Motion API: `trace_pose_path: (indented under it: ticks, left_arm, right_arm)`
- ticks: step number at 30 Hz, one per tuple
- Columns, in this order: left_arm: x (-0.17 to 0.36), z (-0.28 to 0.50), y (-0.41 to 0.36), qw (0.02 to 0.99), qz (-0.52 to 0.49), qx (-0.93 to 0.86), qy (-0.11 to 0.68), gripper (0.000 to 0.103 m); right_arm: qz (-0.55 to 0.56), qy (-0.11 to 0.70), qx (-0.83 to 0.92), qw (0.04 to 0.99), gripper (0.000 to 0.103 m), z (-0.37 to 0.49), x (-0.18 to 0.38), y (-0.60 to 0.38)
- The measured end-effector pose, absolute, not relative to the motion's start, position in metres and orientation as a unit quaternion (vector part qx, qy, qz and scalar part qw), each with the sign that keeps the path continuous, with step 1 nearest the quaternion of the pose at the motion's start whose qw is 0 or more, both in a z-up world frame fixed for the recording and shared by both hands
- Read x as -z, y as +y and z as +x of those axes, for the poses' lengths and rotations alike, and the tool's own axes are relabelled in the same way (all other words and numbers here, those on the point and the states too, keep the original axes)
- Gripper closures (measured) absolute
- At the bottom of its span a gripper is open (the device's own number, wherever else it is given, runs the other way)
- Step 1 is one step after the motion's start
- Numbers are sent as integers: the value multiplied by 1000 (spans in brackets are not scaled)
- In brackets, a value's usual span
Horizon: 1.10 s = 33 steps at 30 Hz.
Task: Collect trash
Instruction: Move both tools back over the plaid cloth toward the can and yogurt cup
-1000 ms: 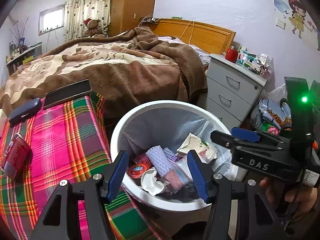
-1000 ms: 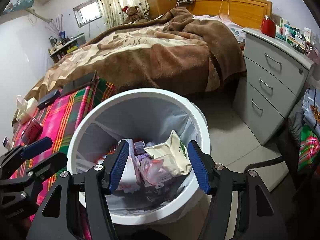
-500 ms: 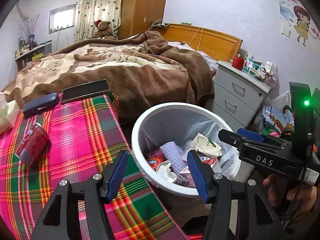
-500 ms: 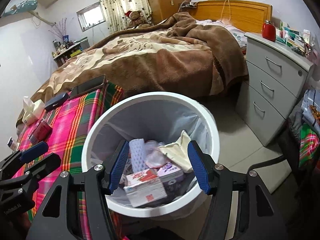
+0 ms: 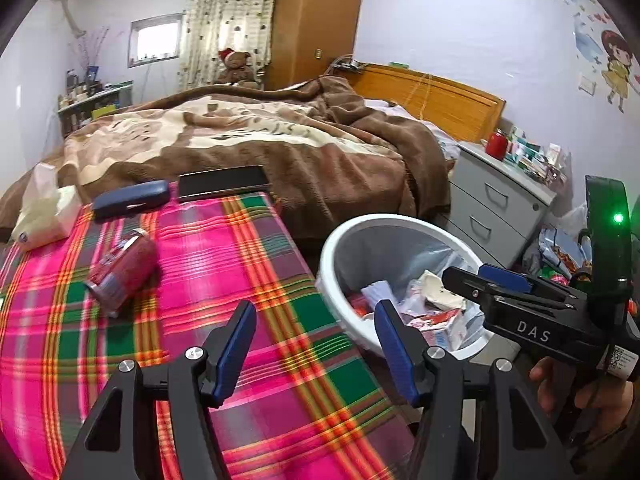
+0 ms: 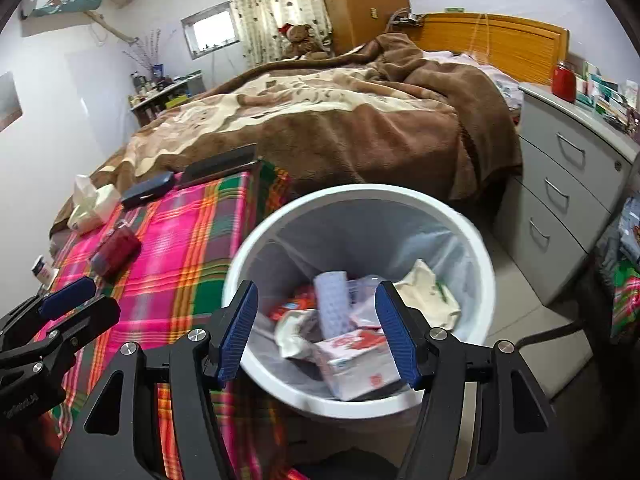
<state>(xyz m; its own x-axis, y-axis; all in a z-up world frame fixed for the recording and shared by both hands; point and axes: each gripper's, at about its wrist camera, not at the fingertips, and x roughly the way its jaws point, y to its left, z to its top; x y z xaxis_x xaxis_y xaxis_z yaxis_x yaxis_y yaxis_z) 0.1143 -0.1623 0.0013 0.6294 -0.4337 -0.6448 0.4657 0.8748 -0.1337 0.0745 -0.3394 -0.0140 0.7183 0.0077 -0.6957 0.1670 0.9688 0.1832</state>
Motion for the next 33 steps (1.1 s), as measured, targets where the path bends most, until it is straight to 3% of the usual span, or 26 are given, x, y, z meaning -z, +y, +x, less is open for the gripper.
trace_pose_path:
  ticks: [33]
  left_arm:
    - [-1,140,84,939,-53,42,337,42]
  right_arm:
    - [96,402,-110,904,40,147,22,-180]
